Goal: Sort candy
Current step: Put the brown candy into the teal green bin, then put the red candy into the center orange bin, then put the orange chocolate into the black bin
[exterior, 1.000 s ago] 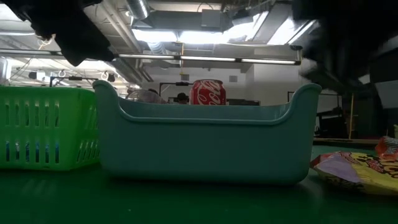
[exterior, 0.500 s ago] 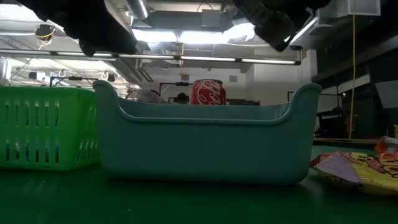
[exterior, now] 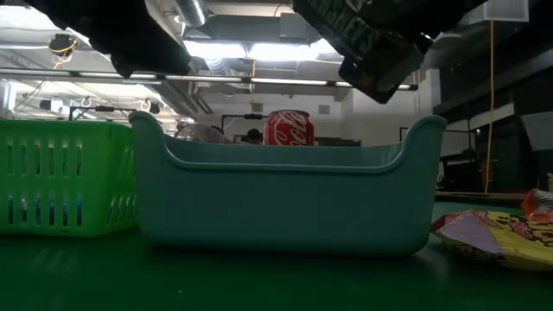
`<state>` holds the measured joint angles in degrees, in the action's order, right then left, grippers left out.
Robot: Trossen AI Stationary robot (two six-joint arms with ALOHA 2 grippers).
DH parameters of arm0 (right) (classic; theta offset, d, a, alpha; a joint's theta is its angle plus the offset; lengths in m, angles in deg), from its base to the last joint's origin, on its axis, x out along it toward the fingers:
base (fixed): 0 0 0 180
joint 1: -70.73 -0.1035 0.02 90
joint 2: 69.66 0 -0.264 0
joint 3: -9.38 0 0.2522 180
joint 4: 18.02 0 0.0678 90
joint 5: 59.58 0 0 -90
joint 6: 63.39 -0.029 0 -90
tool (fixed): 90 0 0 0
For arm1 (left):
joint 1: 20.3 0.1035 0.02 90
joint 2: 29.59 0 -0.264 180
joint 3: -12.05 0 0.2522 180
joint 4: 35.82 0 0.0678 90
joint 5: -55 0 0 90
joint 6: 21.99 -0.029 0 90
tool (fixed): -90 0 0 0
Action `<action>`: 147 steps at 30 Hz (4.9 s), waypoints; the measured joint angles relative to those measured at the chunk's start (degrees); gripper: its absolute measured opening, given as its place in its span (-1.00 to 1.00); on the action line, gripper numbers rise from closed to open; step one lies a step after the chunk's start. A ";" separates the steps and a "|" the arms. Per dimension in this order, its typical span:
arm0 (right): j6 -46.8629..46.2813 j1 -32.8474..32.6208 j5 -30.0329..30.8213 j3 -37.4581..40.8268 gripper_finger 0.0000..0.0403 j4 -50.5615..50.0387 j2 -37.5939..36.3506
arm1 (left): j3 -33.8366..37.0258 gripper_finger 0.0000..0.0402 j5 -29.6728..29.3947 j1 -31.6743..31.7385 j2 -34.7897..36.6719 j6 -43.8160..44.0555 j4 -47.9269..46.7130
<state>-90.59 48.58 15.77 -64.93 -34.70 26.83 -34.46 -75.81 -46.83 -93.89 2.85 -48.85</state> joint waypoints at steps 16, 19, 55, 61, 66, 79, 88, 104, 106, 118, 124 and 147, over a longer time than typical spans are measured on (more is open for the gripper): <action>0.04 0.07 2.83 0.00 -0.05 -0.20 0.00 | 0.00 -0.40 0.02 0.00 0.00 0.00 -0.04; 0.11 0.26 -0.61 0.00 -0.04 -0.96 -0.13 | 0.00 -0.40 0.02 0.00 0.00 -0.02 -0.07; -17.59 -7.45 17.16 10.60 -0.04 -47.49 -12.94 | 0.00 -0.40 -0.07 0.66 0.00 0.02 0.17; -17.66 -7.45 15.60 13.73 -0.04 -44.34 -12.94 | 0.00 -0.40 -0.02 0.61 0.00 0.04 0.17; -17.73 -7.45 14.00 15.50 -0.04 -40.55 -12.94 | 0.00 -0.40 -0.02 0.61 0.00 0.04 0.17; -19.16 -7.45 14.59 19.82 -0.07 -37.14 -12.94 | 0.00 -0.40 -0.02 0.63 0.00 0.04 0.17; -19.10 -7.45 14.39 19.96 -0.51 -37.01 -12.94 | 0.00 -0.40 -0.02 0.63 0.00 0.03 0.17; -13.98 -7.45 18.48 6.27 -0.62 -40.94 -12.94 | 0.00 -0.40 -0.02 0.62 0.00 0.02 0.17; -12.72 -7.45 21.12 4.35 -0.61 -40.00 -12.94 | 0.00 -0.40 -0.02 0.63 0.00 0.02 0.17; 0.18 -7.45 35.98 2.56 -0.60 -20.23 -12.94 | 0.00 -0.40 -0.02 0.61 0.00 0.02 0.17; 3.35 -7.30 40.14 2.54 -0.60 -15.88 -12.94 | 0.00 -0.40 -0.02 0.61 0.00 0.01 0.17; 6.72 0.52 35.21 2.55 -0.07 -3.67 -5.35 | 0.00 -0.40 -0.02 0.61 0.02 0.00 0.17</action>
<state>-83.87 49.11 50.98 -62.38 -38.38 21.47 -34.46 -75.84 -46.21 -93.86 2.85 -48.68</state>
